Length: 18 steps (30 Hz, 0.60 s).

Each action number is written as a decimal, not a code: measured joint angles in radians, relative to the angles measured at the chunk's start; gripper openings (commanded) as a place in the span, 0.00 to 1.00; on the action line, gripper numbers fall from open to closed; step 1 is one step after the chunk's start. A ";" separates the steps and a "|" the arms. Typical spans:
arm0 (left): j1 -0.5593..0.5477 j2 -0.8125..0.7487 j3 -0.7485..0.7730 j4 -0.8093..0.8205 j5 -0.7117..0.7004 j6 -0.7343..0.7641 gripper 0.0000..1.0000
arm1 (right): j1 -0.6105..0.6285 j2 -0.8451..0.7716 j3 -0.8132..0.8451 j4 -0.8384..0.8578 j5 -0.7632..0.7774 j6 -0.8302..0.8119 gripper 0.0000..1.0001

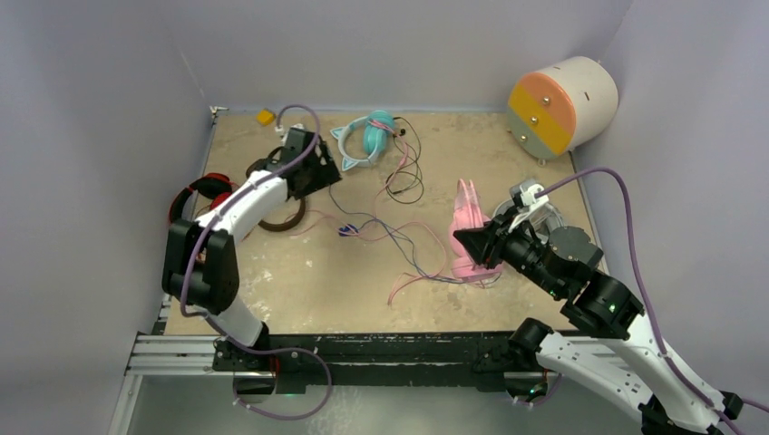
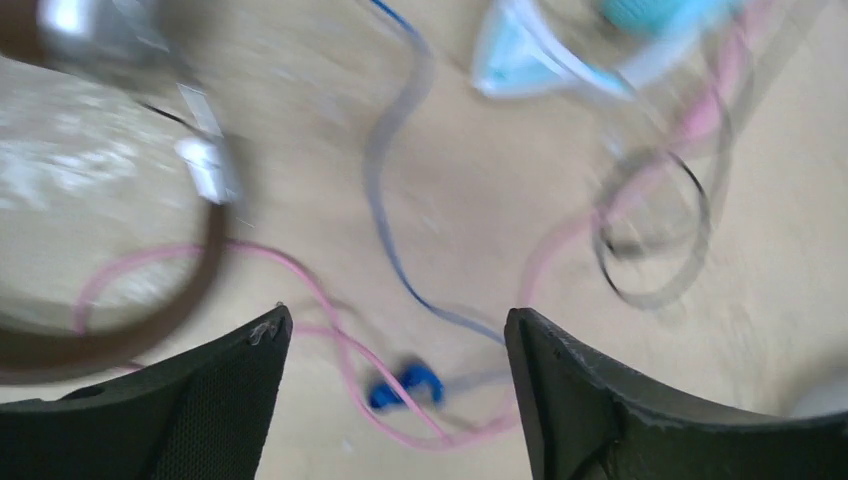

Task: Wrap the headphones
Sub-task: Move the headphones to the center of the board, then pick up the headphones cable from the center of the board.

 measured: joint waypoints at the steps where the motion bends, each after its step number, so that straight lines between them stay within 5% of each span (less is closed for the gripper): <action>1: -0.039 -0.023 -0.003 -0.010 0.001 0.007 0.64 | 0.000 0.000 0.000 -0.001 0.000 0.000 0.25; 4: -0.177 -0.130 -0.054 -0.001 0.021 0.013 0.46 | 0.000 -0.001 0.000 -0.005 -0.003 0.000 0.25; 10: -0.380 -0.282 -0.172 -0.005 0.019 -0.004 0.51 | 0.000 -0.001 0.000 -0.005 -0.007 0.000 0.25; 18: -0.498 -0.148 -0.136 -0.038 -0.051 -0.039 0.50 | 0.000 -0.009 -0.004 -0.005 -0.023 0.001 0.25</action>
